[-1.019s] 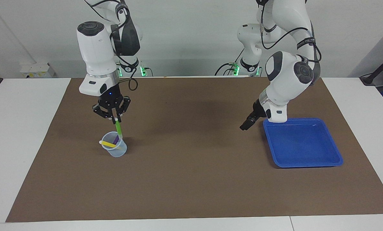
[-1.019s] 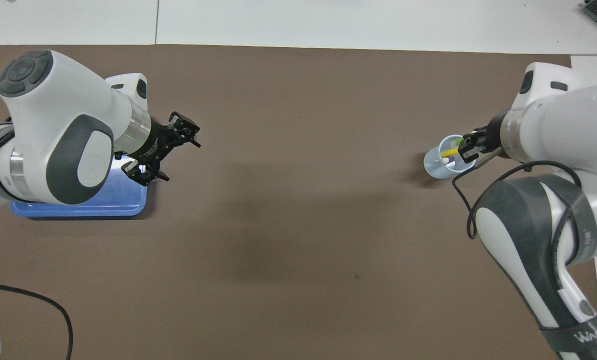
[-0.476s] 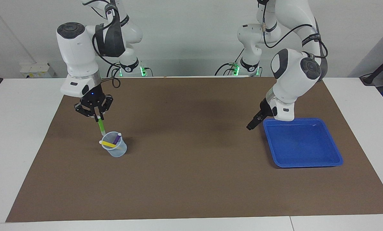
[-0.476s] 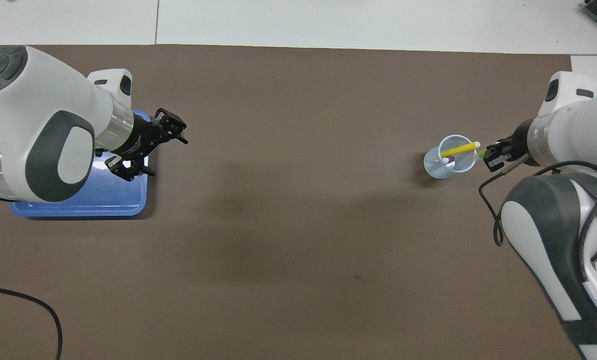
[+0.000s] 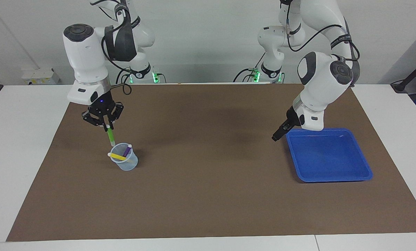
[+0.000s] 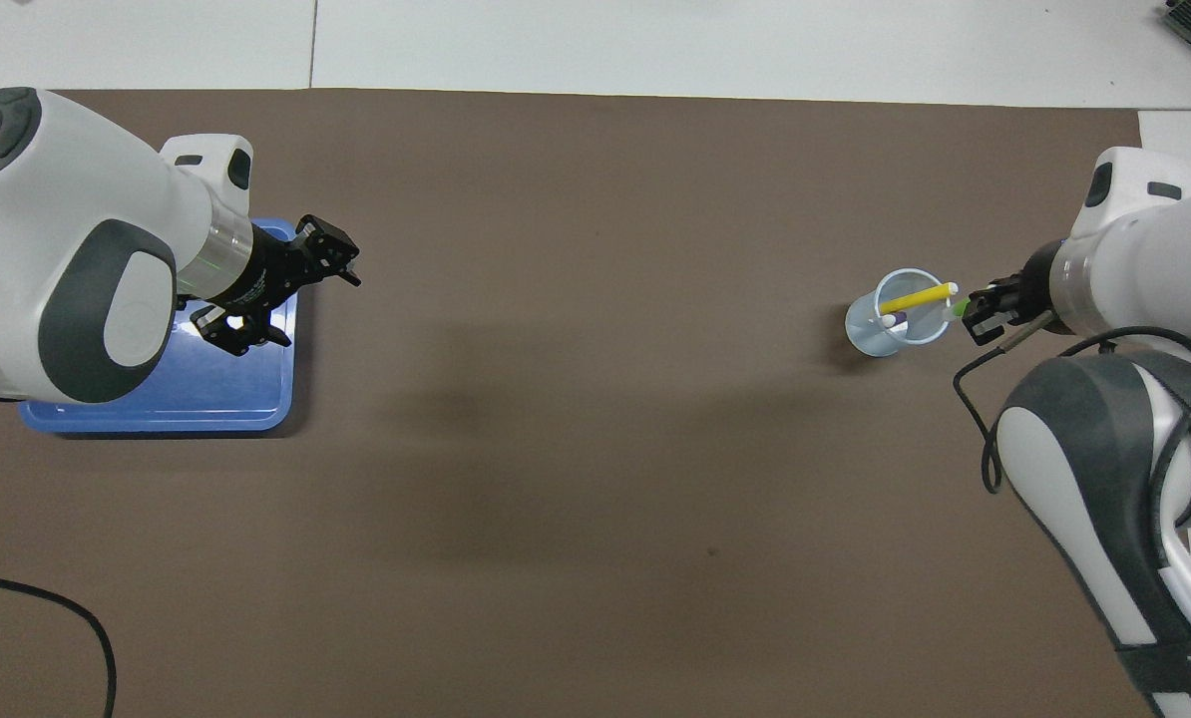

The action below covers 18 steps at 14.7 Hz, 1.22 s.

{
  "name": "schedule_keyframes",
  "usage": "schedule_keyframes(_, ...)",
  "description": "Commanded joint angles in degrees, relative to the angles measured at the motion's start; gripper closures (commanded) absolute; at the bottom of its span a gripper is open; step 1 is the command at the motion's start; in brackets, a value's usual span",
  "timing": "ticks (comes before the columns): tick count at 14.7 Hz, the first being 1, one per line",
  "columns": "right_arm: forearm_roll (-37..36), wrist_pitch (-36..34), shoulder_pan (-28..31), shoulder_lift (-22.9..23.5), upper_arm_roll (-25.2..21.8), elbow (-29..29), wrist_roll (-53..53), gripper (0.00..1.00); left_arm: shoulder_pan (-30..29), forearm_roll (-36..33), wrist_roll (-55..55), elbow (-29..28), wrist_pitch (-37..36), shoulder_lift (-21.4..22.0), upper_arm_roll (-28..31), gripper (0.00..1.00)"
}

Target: Transfer and insert pens with both arms

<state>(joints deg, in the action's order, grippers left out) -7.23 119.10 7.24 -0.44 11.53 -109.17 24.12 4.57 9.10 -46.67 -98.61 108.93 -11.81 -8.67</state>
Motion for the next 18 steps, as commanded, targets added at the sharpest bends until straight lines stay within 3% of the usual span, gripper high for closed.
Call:
schedule_keyframes(1, 0.4, 2.8, 0.7, -1.5, 0.6, -2.7, 0.8, 1.00, -0.5, -1.8, 1.1, -0.1, -0.7, 1.2, -0.1, 0.00)
schedule_keyframes(5, 1.8, 4.8, 0.3, -1.1, 0.5, -3.7, 0.8, 1.00, -0.5, -2.1, 3.5, 0.3, -0.7, 1.1, -0.1, 0.00)
schedule_keyframes(8, 1.9, 5.9, 0.3, -0.8, 0.5, -4.5, 0.8, 1.00, -0.5, -6.0, 5.8, 0.4, -0.1, 1.1, -0.2, 0.00)
schedule_keyframes(17, 1.9, 7.5, 0.0, -0.7, 0.6, -7.6, -0.9, 1.00, -0.7, -6.2, 7.6, 1.1, -0.3, 1.1, -0.1, 0.00)
schedule_keyframes(18, 1.9, 7.8, -0.1, -0.7, 0.6, -7.6, -1.7, 0.96, -1.0, -6.2, 9.0, 1.1, -0.2, 1.1, -0.1, 0.00)
